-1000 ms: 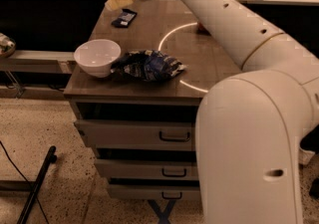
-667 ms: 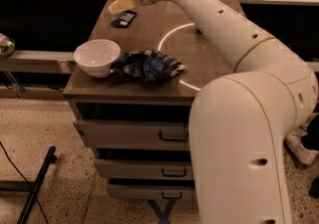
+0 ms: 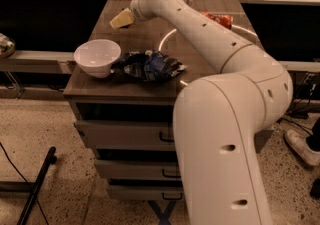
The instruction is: Place rxbar blueberry into white bowl
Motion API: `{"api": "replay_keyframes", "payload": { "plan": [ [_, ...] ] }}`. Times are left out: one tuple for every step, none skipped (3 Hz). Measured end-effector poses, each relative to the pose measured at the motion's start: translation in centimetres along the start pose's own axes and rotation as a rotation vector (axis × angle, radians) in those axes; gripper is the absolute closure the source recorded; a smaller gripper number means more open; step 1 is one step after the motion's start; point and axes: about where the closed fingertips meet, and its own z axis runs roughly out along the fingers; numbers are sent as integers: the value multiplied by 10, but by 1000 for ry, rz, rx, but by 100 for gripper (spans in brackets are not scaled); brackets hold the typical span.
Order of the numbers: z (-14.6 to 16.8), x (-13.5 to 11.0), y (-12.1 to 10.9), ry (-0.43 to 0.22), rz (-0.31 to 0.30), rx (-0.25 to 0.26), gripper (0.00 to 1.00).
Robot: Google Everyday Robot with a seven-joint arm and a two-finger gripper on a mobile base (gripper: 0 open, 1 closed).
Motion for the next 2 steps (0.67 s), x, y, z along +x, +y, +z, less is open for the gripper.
{"api": "replay_keyframes", "payload": {
  "plan": [
    [15,15,0,26,25,11,0],
    [25,26,-1,49,41,20,18]
  ]
}}
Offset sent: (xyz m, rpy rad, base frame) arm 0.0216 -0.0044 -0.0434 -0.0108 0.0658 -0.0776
